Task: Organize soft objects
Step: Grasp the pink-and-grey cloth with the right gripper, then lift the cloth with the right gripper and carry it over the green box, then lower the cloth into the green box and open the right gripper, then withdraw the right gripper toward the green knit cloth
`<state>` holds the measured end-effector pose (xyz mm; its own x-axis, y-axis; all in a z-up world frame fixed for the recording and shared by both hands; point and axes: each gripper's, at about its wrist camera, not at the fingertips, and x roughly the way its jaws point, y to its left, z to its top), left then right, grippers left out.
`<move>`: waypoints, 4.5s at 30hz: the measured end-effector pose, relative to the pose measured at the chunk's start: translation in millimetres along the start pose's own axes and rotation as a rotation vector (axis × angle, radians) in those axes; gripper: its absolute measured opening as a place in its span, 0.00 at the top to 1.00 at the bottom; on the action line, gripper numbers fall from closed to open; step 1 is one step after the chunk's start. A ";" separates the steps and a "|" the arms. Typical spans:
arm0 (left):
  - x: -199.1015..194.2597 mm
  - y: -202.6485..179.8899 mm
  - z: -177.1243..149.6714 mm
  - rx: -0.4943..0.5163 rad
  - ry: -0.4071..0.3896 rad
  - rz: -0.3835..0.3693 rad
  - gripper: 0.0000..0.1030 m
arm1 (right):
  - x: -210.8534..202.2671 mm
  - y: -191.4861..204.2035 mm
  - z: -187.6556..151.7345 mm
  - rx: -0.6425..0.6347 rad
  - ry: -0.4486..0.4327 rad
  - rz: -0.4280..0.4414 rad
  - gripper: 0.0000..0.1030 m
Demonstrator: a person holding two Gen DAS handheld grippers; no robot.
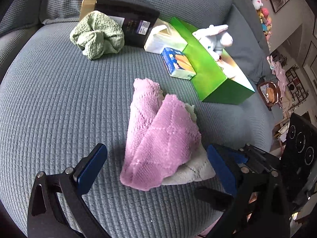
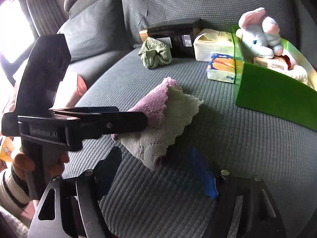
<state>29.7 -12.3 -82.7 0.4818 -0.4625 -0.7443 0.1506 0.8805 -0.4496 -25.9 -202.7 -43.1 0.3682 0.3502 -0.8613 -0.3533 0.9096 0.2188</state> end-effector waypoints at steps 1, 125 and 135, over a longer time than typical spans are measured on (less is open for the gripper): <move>2.1 -0.2 -0.4 0.000 0.008 0.007 0.09 | 3.8 0.4 -0.6 -0.005 0.004 -0.001 0.28; 99.9 -164.0 173.5 0.236 0.038 -0.009 0.11 | -53.3 -197.0 97.4 0.218 -0.202 -0.287 0.34; 6.0 -136.9 139.9 0.263 -0.157 -0.025 0.01 | -109.3 -167.3 59.4 0.201 -0.317 -0.272 0.29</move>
<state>132.7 -121.0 43.4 0.5993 -0.4808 -0.6401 0.3725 0.8752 -0.3087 44.0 -379.9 41.7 0.6803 0.1156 -0.7237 -0.0450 0.9922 0.1161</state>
